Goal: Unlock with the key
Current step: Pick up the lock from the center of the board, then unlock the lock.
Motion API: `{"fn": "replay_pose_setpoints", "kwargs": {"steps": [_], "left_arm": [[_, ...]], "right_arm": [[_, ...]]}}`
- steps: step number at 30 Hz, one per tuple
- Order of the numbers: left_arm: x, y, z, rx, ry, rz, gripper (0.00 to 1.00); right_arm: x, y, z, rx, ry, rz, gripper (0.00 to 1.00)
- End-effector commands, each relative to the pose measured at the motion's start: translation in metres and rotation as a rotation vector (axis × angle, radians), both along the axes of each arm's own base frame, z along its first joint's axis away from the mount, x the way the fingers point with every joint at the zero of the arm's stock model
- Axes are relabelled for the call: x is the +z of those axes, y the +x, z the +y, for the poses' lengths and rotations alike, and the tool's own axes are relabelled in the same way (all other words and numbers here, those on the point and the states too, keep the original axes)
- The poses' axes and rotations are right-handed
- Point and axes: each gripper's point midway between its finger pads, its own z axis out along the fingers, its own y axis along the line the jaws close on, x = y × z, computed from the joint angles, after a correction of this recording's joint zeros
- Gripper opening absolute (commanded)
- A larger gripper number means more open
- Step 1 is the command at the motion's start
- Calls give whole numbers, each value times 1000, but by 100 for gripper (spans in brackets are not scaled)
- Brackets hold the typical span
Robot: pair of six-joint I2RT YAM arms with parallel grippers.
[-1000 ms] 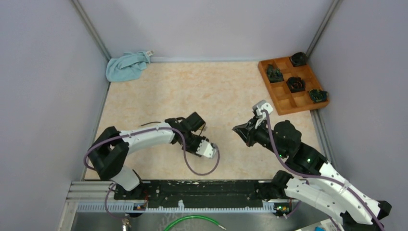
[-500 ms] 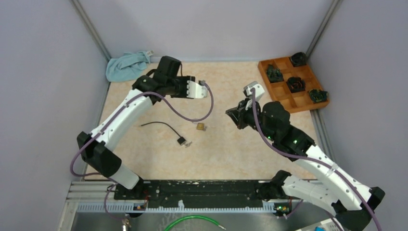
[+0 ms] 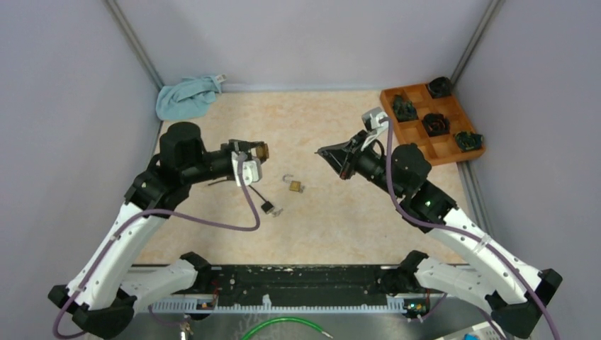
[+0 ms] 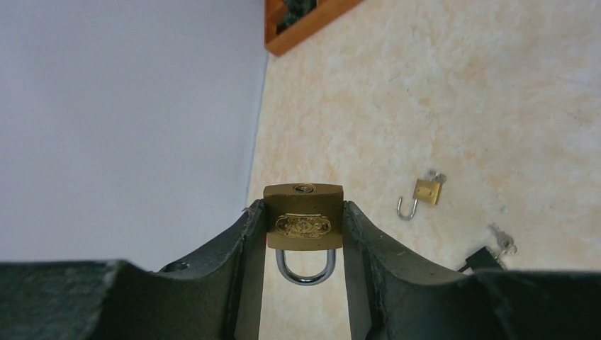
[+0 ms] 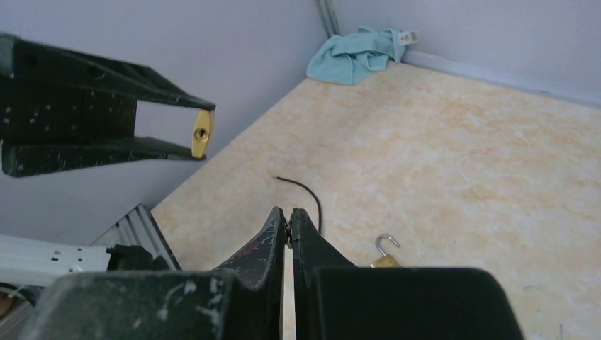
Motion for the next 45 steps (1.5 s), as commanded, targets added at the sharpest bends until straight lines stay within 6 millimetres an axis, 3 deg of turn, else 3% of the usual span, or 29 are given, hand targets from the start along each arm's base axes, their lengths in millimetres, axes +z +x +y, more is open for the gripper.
{"fn": "replay_pose_setpoints", "kwargs": {"steps": [1,6,10,22,30,45], "left_arm": [[25,-17,-22,-113,-188,-79,0],[30,-8,-40,-133,-252,-124,0],[27,0,-47,-141,-248,-125,0],[9,7,-43,-128,-275,-136,0],[15,13,-43,-119,-271,-176,0],[12,18,-44,-99,-277,-165,0]], "right_arm": [[61,-8,7,62,138,-130,0],[77,-7,16,100,133,-178,0],[79,-6,26,103,106,-217,0],[60,9,52,137,98,-168,0],[52,14,63,147,89,-146,0],[52,17,61,113,88,-148,0]]}}
